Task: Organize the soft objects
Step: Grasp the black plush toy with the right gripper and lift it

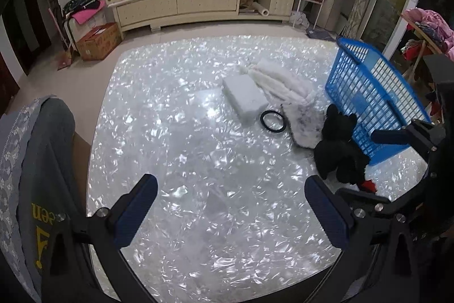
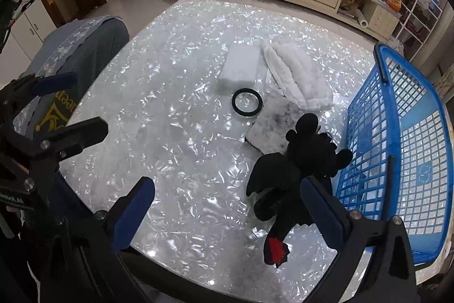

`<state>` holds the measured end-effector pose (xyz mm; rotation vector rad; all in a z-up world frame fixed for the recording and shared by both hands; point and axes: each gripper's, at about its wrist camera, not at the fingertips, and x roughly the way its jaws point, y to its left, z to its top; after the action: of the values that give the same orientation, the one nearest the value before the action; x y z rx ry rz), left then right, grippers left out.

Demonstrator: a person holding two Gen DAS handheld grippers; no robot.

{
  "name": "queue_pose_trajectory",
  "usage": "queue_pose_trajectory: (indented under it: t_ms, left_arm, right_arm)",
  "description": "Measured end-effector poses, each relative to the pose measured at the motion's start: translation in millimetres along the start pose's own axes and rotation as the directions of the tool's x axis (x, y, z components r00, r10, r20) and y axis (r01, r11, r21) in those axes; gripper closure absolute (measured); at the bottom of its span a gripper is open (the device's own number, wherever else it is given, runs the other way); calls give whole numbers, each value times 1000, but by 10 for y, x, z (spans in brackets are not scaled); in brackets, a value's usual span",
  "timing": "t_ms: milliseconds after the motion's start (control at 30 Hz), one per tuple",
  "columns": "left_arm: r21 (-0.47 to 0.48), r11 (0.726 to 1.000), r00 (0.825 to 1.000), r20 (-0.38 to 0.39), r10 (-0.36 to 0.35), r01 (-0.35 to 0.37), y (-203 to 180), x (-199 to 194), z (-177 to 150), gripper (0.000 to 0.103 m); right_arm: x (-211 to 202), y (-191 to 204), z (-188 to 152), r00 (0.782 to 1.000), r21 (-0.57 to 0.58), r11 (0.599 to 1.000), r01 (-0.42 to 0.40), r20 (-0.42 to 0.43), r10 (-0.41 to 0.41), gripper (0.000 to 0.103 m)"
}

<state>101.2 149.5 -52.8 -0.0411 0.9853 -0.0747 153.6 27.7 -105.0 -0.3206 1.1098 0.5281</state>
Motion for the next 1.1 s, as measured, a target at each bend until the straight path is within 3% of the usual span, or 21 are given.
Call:
queue_pose_trajectory:
  t_ms: [133,367,667,767,900,1100]
  left_arm:
    - [11,1000,999,-30,16,-16,3,163,-57,0]
    - [53,999,997,-70,12,-8,-139,402,-117,0]
    - [83,996,996,-85,-12,19,-249,548,-125,0]
    - [69,997,995,-94,-24,31,-220,600,-143,0]
    - [47,998,994,-108,-34,40,-177,669,-169,0]
    - [48,998,995,-93,-44,48,-188,617,-166,0]
  right_arm:
    - [148,-80,-21,999,24,999,34,-32,-33,0]
    - [354,-182,-94,989,23,992,124,-87,-122,13]
    - [764,-353,-170,952,18,971,239,-202,-230,34]
    - [799,-384,-202,943,6,961,277,-195,-271,46]
    - [802,-399,-238,937,-7,953,302,-180,-299,54]
    - [690,-433,-333,952,29,960,278,-139,-271,61]
